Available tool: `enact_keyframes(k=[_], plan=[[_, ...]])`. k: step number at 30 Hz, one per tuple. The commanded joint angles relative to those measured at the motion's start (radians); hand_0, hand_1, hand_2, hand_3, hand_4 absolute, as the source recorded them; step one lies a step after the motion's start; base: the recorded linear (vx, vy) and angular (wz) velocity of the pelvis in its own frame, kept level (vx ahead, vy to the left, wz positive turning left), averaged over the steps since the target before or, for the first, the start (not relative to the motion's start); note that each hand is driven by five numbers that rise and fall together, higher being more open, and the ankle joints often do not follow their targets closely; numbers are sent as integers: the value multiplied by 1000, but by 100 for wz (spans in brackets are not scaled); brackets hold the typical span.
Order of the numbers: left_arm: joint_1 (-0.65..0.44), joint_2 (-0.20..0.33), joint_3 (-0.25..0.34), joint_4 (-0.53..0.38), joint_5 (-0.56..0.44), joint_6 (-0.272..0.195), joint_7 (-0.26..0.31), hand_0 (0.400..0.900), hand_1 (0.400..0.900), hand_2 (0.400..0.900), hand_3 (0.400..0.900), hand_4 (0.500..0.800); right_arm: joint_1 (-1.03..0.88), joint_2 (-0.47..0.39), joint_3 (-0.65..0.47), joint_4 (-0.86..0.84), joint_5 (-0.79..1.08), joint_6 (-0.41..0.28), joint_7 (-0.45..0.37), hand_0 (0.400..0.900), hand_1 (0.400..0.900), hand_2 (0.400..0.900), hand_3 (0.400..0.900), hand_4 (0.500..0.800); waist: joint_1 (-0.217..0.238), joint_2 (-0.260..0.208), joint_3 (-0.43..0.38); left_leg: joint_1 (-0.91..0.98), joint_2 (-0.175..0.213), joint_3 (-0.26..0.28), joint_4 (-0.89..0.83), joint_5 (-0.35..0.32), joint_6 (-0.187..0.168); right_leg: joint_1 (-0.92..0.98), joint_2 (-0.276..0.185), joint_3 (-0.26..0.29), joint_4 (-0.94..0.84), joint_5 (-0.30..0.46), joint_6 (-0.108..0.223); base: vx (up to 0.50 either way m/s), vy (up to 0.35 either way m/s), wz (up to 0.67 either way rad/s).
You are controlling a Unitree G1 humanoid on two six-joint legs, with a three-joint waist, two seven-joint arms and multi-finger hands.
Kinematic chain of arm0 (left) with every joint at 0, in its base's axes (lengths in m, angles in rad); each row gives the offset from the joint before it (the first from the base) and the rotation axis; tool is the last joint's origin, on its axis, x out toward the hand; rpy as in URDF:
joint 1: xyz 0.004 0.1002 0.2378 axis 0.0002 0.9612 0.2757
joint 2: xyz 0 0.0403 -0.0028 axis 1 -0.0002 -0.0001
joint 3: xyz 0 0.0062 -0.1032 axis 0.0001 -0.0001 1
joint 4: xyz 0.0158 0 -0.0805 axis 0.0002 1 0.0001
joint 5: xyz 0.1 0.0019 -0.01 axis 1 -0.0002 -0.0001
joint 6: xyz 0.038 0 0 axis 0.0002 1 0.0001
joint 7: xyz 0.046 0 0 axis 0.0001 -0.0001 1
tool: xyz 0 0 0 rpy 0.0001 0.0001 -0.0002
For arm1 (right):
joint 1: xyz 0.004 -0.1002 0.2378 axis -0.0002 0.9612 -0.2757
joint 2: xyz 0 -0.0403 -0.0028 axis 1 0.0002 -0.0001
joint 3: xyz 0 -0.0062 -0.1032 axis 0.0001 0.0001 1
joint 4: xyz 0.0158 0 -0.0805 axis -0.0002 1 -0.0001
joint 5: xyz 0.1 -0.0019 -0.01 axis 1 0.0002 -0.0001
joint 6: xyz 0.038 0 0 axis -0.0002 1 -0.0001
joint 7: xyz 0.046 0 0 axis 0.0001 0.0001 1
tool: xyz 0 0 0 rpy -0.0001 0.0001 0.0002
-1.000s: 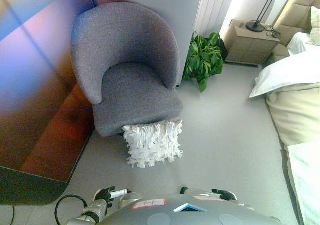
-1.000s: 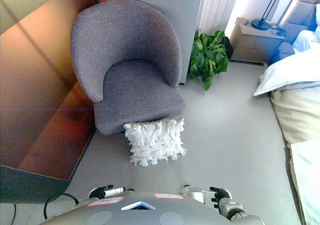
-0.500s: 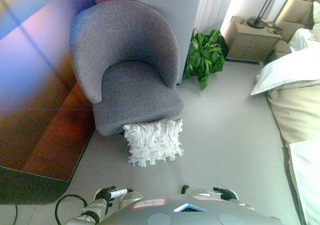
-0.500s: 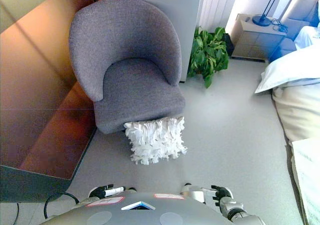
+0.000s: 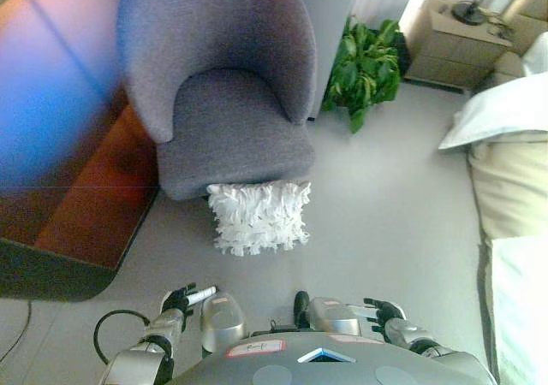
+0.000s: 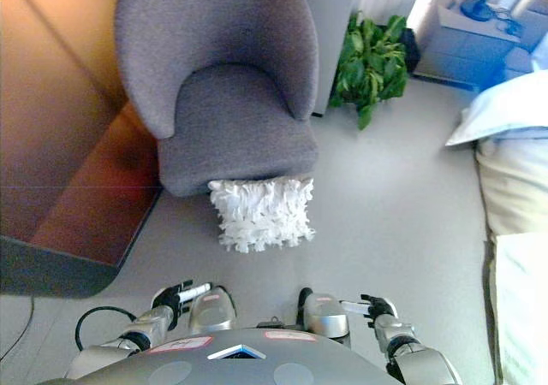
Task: Pick up the pillow and put it on the sofa.
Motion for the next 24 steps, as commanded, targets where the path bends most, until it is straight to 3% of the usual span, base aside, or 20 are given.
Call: enact_keyframes(k=[1, 3, 6, 8, 9, 11, 13, 14, 17, 20, 21, 22, 24], plan=[[65, 30, -5, 9, 14, -1, 9, 900, 900, 900, 900, 800, 2, -27, -31, -10, -2, -56, 1, 900, 900, 900, 900, 800, 30, 35, 12, -47, -7, 34, -238, 188, 30, 155, 114, -23, 131, -200, 3, 543, 122, -9], [79, 25, 4, 14, 34, -6, 18, 900, 900, 900, 900, 800, 18, -30, -44, -11, 11, -81, 17, 900, 900, 900, 900, 800, 43, 39, 1, -70, -6, 61, -299, 193, 33, 193, 108, -35, 151, -267, 4, 507, 141, -15], [73, 26, 8, 14, 34, 1, 28, 900, 900, 900, 900, 800, 14, -23, -58, -10, 20, -103, 27, 900, 900, 900, 900, 800, 45, 29, -14, -80, -17, 93, -283, 137, 63, 199, 58, -40, 212, -305, 25, 479, 206, -14], [63, 38, 18, 10, 43, 1, 39, 900, 900, 900, 900, 800, 10, -11, -66, -11, 33, -106, 27, 900, 900, 900, 900, 800, 58, 12, -21, -117, -23, 48, -175, 111, 79, 209, 15, -27, 253, -293, 46, 503, 181, -10], [52, 51, 17, -1, 45, -1, 38, 900, 900, 900, 900, 800, 10, -10, -69, -16, 51, -110, 29, 900, 900, 900, 900, 800, 67, 0, -24, -170, -12, 26, -32, 94, 82, 222, -5, -32, 254, -274, 49, 434, 115, 11], [31, 62, 4, -19, 47, 0, 37, 900, 900, 900, 900, 800, 2, -13, -74, -25, 49, -121, 33, 900, 900, 900, 900, 800, 73, -8, -27, -210, 11, 33, 75, 53, 94, 229, -30, -48, 268, -243, 56, 405, 155, 27], [6, 79, -12, -34, 74, 1, 33, 900, 900, 900, 900, 800, -24, -10, -72, -42, 66, -118, 32, 900, 900, 900, 900, 800, 86, -26, -33, -197, -32, 20, 81, 2, 142, 214, -103, -52, 383, -90, 105, 438, 241, 25], [2, 86, -24, -36, 83, -11, 32, 900, 900, 900, 900, 800, -34, -8, -69, -54, 78, -120, 29, 900, 900, 900, 900, 800, 88, -27, -33, -191, -52, 4, 84, -23, 160, 191, -126, -34, 459, -30, 114, 445, 203, 23], [-11, 123, -48, -56, 124, -10, 15, 900, 900, 900, 900, 800, -44, -16, -53, -99, 108, -128, 2, 900, 900, 900, 900, 800, 71, -20, -32, -133, -82, -21, 60, -65, 185, 64, -157, 0, 538, 50, 118, 400, 54, 24], [-57, 150, -71, -68, 64, 8, 26, 900, 900, 900, 900, 800, -69, -27, -26, -134, 124, -163, 1, 900, 900, 900, 900, 800, 39, 3, -14, -78, -42, -41, 52, -67, 152, -65, -194, -15, 360, -1, 94, 232, -216, 17], [-79, 152, -76, -74, 40, 11, 36, 900, 900, 900, 900, 800, -79, -28, -18, -141, 113, -180, 0, 900, 900, 900, 900, 800, 24, 9, -1, -67, -17, -51, 61, -69, 134, -125, -221, -2, 279, 31, 96, 28, -381, 21], [-106, 152, -83, -81, 5, 14, 49, 900, 900, 900, 900, 800, -100, -30, -4, -149, 96, -192, -6, 900, 900, 900, 900, 800, 9, 12, 17, -70, 13, -57, 68, -61, 122, -208, -262, 19, 193, 130, 106, -10, -434, 20], [-123, 152, -90, -89, -48, 6, 78, 900, 900, 900, 900, 800, -138, -35, 21, -174, 57, -169, 0, 900, 900, 900, 900, 800, -10, -2, 56, -70, 55, -80, 106, -107, 85, -298, -337, 61, 49, 294, 157, 54, -522, 11]])
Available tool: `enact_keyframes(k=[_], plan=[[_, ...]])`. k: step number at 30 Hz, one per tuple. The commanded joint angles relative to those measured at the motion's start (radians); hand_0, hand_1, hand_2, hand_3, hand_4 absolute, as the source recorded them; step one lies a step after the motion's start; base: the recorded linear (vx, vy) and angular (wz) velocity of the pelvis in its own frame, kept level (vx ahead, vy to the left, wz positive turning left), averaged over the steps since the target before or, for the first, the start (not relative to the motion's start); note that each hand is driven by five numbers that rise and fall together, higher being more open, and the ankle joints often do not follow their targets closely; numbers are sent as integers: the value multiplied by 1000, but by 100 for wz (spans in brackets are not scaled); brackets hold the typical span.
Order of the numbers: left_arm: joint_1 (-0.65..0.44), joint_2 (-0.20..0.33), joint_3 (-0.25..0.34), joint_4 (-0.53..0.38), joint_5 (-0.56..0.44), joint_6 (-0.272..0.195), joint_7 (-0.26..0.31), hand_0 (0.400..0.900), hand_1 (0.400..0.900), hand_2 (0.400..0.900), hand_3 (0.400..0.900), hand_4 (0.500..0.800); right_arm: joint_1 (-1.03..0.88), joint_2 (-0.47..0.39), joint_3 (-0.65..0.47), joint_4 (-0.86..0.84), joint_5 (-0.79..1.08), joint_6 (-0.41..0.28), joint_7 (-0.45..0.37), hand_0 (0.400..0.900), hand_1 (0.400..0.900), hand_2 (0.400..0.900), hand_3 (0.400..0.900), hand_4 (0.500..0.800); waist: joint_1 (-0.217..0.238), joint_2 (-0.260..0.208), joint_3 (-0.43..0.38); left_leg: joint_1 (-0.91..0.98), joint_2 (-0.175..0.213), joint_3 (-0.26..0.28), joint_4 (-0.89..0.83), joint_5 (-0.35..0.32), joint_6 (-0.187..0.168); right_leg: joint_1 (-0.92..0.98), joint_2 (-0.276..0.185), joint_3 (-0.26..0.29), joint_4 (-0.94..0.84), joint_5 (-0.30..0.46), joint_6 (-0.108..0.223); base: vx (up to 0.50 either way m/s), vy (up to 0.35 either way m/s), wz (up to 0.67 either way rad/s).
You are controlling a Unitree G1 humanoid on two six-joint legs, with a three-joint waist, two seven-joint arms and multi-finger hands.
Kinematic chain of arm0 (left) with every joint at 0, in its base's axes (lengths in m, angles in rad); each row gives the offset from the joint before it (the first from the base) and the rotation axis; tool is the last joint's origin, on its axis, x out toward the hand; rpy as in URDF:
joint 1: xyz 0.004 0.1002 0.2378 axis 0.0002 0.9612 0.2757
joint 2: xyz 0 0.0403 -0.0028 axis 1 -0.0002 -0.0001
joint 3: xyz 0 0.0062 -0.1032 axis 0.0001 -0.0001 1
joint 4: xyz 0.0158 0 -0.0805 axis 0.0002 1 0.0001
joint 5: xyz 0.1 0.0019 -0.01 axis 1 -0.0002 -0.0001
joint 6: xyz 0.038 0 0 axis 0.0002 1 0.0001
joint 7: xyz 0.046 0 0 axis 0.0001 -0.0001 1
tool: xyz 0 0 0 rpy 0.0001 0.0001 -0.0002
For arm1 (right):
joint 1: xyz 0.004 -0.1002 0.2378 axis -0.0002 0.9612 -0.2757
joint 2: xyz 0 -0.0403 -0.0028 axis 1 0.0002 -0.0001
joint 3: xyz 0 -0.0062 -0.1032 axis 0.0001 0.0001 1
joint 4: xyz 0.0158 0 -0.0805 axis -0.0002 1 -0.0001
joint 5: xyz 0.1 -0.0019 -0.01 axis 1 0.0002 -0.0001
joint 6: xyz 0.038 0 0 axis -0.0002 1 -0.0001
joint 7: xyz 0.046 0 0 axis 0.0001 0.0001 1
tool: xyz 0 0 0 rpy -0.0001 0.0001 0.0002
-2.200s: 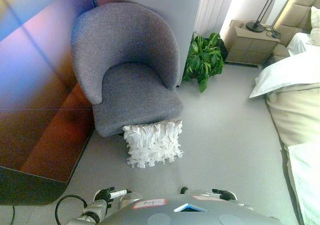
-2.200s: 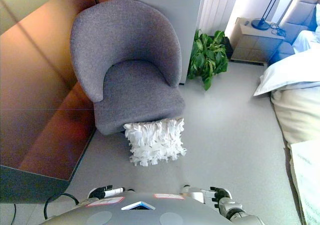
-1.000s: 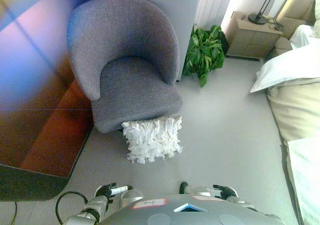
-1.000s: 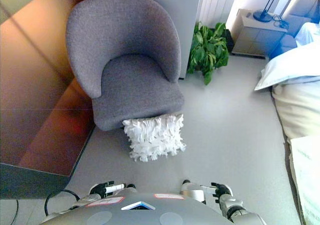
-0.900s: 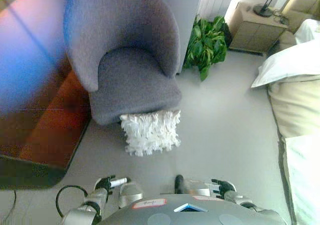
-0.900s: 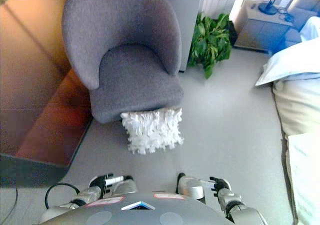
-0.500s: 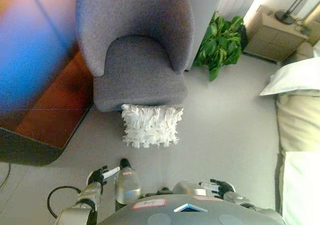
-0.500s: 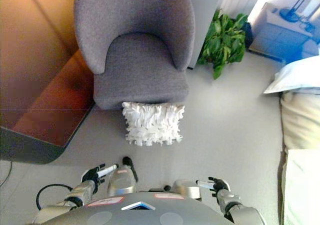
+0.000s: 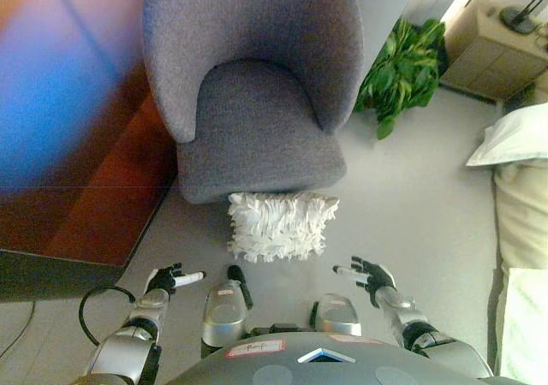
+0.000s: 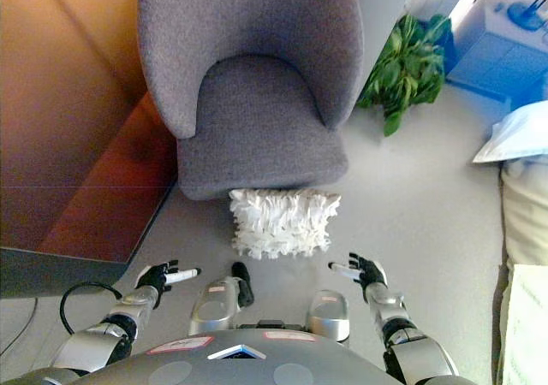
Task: Pick up the pillow and put it on the sofa.
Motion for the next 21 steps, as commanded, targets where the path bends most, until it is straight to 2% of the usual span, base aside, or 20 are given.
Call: enact_keyframes(k=[1, 2, 3, 4, 6, 7, 8, 9, 11, 15, 21], plan=[[-19, 52, -18, -54, -96, -25, 44, 900, 900, 900, 900, 800, -83, -73, 18, -53, -55, 2, -30, 900, 900, 900, 900, 800, -37, -11, 42, 26, 188, -120, 111, -42, -130, -157, -96, 73, -161, 461, 49, 145, -518, 8], [-14, 52, -9, -55, -111, -35, 46, 900, 900, 900, 900, 800, -96, -76, 26, -55, -85, 11, -30, 900, 900, 900, 900, 800, -33, -14, 51, 25, 212, -123, 130, -54, -138, -167, -100, 76, -154, 451, 58, 179, -502, 27], [0, 47, 9, -48, -105, -57, 47, 900, 900, 900, 900, 800, -105, -78, 35, -53, -126, 13, -35, 900, 900, 900, 900, 800, -30, -17, 60, 10, 253, -146, 177, -71, -149, -181, -92, 114, -79, 410, 59, 234, -476, 61], [21, 42, 16, -49, -80, -62, 60, 900, 900, 900, 900, 800, -93, -73, 34, -66, -184, 40, -60, 900, 900, 900, 900, 800, -26, -16, 56, 0, 288, -160, 184, -64, -143, -162, -71, 113, 40, 315, 64, 280, -452, 72], [67, 32, 28, -74, -73, -60, 66, 900, 900, 900, 900, 800, -72, -88, 71, -89, -256, 90, -124, 900, 900, 900, 900, 800, -13, -21, 52, 43, 318, -173, 157, -32, -157, -179, -74, 92, 125, 254, 73, 293, -275, 62], [69, 29, 31, -71, -62, -59, 54, 900, 900, 900, 900, 800, -76, -96, 77, -80, -311, 103, -167, 900, 900, 900, 900, 800, -8, -18, 53, 53, 326, -178, 134, -14, -171, -163, -77, 78, 141, 221, 68, 318, -206, 59], [70, 26, 32, -66, -44, -59, 36, 900, 900, 900, 900, 800, -82, -112, 83, -67, -346, 122, -194, 900, 900, 900, 900, 800, -2, -15, 50, 66, 332, -190, 117, 3, -185, -143, -78, 61, 130, 220, 64, 338, -226, 61], [68, 20, 28, -58, -24, -58, 25, 900, 900, 900, 900, 800, -92, -131, 89, -58, -376, 116, -203, 900, 900, 900, 900, 800, 4, -10, 45, 83, 329, -198, 91, 20, -191, -126, -75, 53, 126, 215, 66, 293, -200, 56], [57, 19, 7, -49, -20, -49, 8, 900, 900, 900, 900, 800, -133, -174, 103, -61, -444, 151, -236, 900, 900, 900, 900, 800, 14, 2, 39, 88, 316, -217, 44, 49, -205, -129, -83, 39, 128, 208, 75, 156, -133, 53], [24, 48, -24, -45, -37, -36, -2, 900, 900, 900, 900, 800, -302, -270, 162, -40, -557, 257, -151, 900, 900, 900, 900, 800, 49, 20, 74, 33, 300, -286, 41, 79, -237, -166, -110, 31, 156, 209, 93, 54, -113, 33], [38, 116, -9, -67, -82, -11, -12, 900, 900, 900, 900, 800, -457, -336, 225, -38, -582, 308, -93, 900, 900, 900, 900, 800, 95, 47, 132, -40, 296, -351, 86, 80, -251, -220, -136, 51, 217, 190, 103, 36, -69, 17]])
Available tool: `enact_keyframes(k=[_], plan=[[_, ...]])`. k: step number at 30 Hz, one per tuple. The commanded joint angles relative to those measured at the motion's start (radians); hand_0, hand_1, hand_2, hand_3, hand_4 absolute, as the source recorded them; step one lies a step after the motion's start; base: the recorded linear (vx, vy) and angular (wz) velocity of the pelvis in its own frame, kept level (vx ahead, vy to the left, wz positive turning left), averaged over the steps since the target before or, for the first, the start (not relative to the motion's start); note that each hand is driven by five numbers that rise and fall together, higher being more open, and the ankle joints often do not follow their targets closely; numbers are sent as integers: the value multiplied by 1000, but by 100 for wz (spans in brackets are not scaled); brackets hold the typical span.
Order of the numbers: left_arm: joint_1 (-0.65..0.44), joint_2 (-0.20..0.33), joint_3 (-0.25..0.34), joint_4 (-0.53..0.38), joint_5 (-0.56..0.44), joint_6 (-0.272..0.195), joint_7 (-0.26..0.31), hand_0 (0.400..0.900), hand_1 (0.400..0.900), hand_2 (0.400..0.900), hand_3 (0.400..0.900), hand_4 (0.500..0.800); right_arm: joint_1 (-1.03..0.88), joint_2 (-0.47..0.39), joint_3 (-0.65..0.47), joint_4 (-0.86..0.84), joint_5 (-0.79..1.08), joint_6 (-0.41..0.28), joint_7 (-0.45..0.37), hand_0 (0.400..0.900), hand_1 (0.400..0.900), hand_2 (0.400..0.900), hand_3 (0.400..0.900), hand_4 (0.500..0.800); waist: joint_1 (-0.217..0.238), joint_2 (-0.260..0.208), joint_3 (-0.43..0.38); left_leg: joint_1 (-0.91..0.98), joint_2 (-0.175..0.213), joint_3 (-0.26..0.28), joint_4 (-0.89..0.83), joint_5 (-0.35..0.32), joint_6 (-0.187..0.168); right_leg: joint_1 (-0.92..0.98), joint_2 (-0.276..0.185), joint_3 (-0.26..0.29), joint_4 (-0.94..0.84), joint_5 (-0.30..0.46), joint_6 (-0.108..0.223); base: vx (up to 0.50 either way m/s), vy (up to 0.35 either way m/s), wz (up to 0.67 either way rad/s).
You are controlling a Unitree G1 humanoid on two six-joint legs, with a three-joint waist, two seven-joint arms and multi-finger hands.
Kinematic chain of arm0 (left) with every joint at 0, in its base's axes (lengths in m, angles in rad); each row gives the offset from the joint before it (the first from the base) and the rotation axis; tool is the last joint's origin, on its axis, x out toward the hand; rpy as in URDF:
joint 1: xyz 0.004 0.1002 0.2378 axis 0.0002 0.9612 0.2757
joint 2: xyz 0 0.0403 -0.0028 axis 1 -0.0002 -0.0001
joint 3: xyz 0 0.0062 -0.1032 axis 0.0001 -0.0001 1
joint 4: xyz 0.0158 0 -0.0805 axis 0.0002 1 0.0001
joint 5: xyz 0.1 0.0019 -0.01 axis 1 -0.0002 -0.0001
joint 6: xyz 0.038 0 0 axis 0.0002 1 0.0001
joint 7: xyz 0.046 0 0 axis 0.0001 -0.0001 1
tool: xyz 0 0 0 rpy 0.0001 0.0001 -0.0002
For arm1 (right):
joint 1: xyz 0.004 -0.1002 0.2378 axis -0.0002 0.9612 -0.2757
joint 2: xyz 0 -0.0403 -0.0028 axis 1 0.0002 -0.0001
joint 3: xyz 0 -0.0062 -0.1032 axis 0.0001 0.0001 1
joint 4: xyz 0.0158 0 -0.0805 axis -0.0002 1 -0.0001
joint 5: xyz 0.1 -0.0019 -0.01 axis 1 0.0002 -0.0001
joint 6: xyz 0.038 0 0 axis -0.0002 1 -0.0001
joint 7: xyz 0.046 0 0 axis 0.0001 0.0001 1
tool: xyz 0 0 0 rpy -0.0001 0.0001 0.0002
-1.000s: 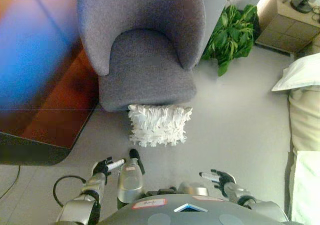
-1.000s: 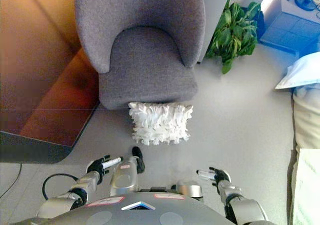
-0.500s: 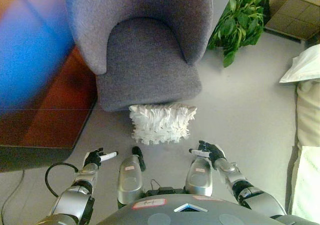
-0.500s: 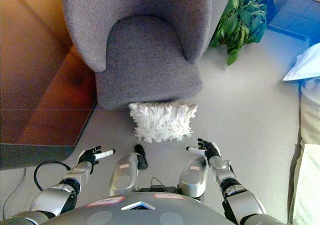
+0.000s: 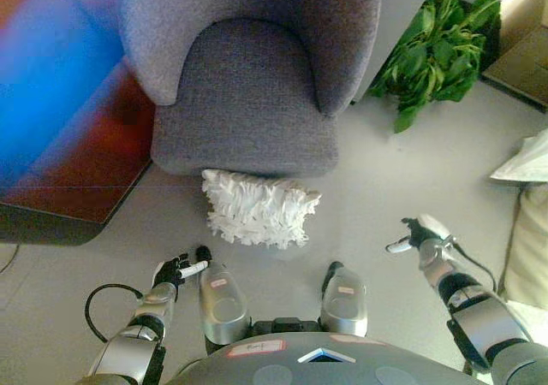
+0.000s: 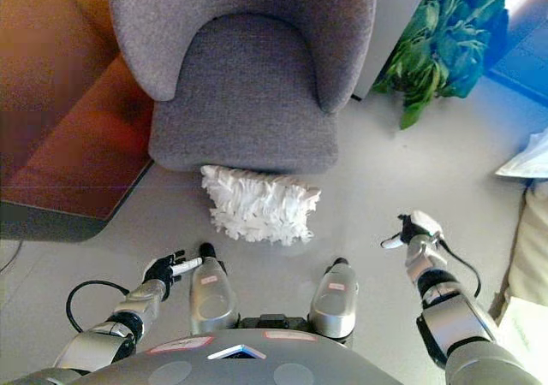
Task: Pick up the pillow and put it on the sofa.
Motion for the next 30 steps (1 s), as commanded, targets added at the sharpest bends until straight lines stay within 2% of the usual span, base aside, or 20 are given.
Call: enact_keyframes(k=[1, 7, 11, 15, 21, 30], plan=[[13, 142, -19, 1, -28, 17, 12, 900, 900, 900, 900, 800, -178, -58, -18, 4, -44, 21, 14, 900, 900, 900, 900, 800, 66, 21, 49, 54, 69, -70, -26, 50, 25, -109, -98, 83, 11, 115, 7, 6, -58, 18], [30, 153, -11, 3, -71, 28, 3, 900, 900, 900, 900, 800, -287, -98, 5, 22, 42, -21, 84, 900, 900, 900, 900, 800, 99, 56, 85, -55, 52, -124, 10, 68, 17, -191, -108, 101, 73, 87, -4, -9, -18, 12], [48, 143, -8, 6, -86, 10, -1, 900, 900, 900, 900, 800, -322, -93, 15, 17, 91, -30, 91, 900, 900, 900, 900, 800, 107, 71, 100, -100, 42, -133, 30, 70, 19, -235, -112, 119, 107, 73, -10, 1, 33, 0], [49, 144, -10, -8, -117, 23, 8, 900, 900, 900, 900, 800, -349, -89, 18, 19, 111, -36, 94, 900, 900, 900, 900, 800, 114, 82, 114, -142, 30, -150, 55, 67, 19, -271, -119, 133, 132, 66, -12, -8, 40, 3], [52, 159, -4, -6, -170, 23, 5, 900, 900, 900, 900, 800, -423, -97, 34, 31, 122, -35, 91, 900, 900, 900, 900, 800, 124, 106, 138, -216, 8, -161, 102, 54, 23, -344, -129, 170, 186, 51, -9, -37, 50, 3], [69, 167, 2, -17, -232, 21, -14, 900, 900, 900, 900, 800, -563, -175, 71, 26, 159, -34, 121, 900, 900, 900, 900, 800, 126, 154, 164, -346, -20, -161, 182, 35, 33, -475, -127, 220, 271, 28, -14, -53, 59, 3]])
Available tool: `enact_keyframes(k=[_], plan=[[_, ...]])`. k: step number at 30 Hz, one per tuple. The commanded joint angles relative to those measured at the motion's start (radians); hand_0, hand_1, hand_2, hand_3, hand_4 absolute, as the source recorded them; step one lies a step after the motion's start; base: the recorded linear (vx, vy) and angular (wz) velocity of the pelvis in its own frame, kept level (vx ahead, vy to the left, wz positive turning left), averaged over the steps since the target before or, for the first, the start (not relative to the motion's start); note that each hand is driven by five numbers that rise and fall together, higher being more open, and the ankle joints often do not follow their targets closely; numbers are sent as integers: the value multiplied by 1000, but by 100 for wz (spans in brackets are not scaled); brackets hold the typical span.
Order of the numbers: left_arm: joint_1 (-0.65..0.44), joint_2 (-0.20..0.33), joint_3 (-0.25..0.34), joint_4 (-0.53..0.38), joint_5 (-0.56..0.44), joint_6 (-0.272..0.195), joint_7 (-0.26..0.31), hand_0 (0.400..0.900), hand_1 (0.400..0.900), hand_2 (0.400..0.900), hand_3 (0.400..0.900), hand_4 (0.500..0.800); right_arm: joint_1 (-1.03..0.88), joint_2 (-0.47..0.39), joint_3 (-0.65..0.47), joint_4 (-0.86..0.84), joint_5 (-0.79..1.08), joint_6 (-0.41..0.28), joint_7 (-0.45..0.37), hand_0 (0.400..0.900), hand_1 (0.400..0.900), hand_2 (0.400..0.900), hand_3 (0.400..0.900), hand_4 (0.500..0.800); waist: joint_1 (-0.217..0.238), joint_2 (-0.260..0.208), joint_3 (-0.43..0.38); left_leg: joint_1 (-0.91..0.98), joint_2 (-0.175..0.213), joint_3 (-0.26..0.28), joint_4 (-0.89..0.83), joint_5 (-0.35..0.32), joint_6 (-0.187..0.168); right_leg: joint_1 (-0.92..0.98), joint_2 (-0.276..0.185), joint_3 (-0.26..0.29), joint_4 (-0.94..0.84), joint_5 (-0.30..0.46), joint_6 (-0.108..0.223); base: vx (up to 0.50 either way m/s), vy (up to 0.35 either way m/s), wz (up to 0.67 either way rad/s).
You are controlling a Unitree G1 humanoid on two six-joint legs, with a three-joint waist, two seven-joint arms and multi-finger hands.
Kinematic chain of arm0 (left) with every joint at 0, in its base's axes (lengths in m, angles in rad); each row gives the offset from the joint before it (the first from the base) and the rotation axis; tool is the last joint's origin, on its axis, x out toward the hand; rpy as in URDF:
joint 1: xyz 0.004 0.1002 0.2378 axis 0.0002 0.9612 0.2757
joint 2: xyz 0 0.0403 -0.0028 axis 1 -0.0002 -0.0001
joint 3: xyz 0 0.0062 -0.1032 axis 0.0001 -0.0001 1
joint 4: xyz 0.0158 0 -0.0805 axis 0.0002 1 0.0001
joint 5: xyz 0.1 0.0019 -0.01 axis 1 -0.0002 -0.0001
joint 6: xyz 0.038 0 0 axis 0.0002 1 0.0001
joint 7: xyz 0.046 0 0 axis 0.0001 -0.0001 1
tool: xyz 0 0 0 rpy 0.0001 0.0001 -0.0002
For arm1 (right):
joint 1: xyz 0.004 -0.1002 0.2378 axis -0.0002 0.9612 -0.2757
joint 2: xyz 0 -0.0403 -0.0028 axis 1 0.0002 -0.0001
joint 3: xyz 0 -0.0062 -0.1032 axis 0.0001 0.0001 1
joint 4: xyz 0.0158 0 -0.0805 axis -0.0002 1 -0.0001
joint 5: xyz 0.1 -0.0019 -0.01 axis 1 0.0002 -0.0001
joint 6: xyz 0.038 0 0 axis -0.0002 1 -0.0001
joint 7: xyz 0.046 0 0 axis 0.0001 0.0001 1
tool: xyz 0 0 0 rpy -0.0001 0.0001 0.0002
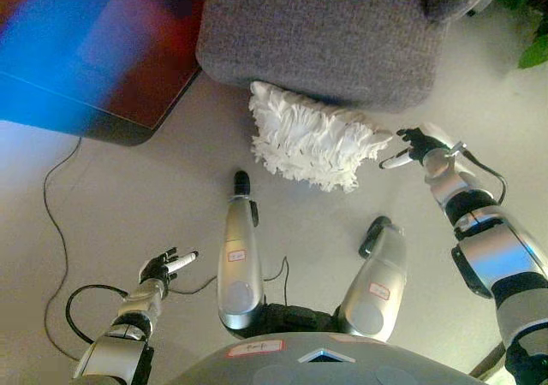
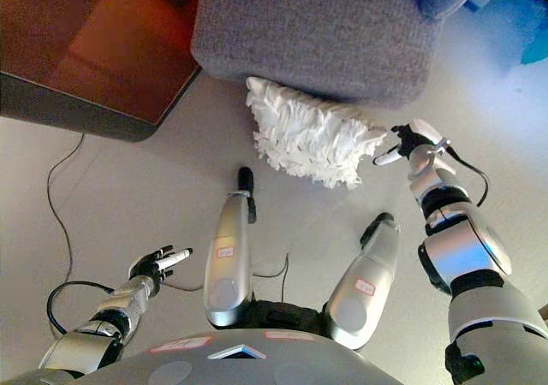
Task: Pick up the pillow and put it on the sofa.
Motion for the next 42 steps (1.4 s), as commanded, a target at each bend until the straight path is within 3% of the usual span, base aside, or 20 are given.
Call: enact_keyframes(k=[1, 11, 20, 42], plan=[[63, 103, -6, 14, -71, -16, 17, 900, 900, 900, 900, 800, -135, -105, -17, -10, 16, -17, -10, 900, 900, 900, 900, 800, 25, 24, 1, 50, 65, -53, -6, -23, 11, -79, -46, 101, -26, 73, -25, -61, 65, 2], [96, 94, 16, 8, -119, -31, -16, 900, 900, 900, 900, 800, -310, -148, 31, 3, 46, -34, -4, 900, 900, 900, 900, 800, 43, 75, 36, -74, 44, -41, 22, -4, 25, -217, -46, 120, 48, 65, -34, -54, 47, 3], [151, 80, 48, 21, -121, -95, -82, 900, 900, 900, 900, 800, -451, -143, 70, -1, 73, -57, -16, 900, 900, 900, 900, 800, 74, 113, 52, -166, 25, -51, 47, -13, 37, -321, -56, 132, 119, 34, -46, -12, 45, 3], [220, 83, 58, -38, -118, -177, -154, 900, 900, 900, 900, 800, -482, -52, 54, -64, 126, -24, 7, 900, 900, 900, 900, 800, 130, 152, 52, -341, -15, -70, 100, -23, 66, -488, -50, 144, 175, 34, -64, -2, 22, 2]])
